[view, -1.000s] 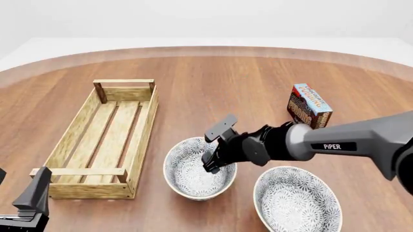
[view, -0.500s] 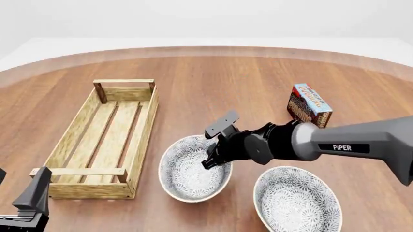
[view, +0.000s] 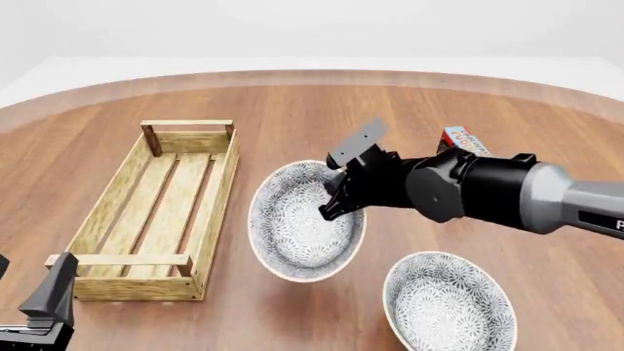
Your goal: Stack the left bowl on the right bowl and place them in the tray.
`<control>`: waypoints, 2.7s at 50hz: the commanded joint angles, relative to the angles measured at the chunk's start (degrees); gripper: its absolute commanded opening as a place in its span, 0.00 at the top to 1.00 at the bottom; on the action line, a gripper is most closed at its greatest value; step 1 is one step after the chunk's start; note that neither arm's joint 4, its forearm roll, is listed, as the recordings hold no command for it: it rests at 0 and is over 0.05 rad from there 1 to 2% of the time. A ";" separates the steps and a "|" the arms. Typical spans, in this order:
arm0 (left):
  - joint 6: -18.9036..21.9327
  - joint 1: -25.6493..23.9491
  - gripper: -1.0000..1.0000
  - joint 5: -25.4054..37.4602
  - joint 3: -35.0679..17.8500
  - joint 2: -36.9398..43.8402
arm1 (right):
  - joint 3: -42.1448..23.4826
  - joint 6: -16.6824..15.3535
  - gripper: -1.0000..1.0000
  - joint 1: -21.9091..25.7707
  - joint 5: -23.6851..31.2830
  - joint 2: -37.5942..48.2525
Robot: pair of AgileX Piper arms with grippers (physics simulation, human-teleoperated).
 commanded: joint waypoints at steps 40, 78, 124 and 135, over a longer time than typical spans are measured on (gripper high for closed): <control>0.00 0.00 0.00 0.00 0.00 0.00 | 8.48 4.83 1.00 -12.45 13.19 -38.52; 0.00 0.00 0.00 0.00 0.00 0.00 | 24.02 12.04 1.00 -18.17 18.36 -58.24; 0.00 0.00 0.00 0.00 0.00 0.00 | 39.91 19.65 1.00 -20.61 11.92 -61.17; 0.00 0.00 0.00 0.00 0.00 0.00 | 43.31 21.29 1.00 -20.50 8.01 -58.87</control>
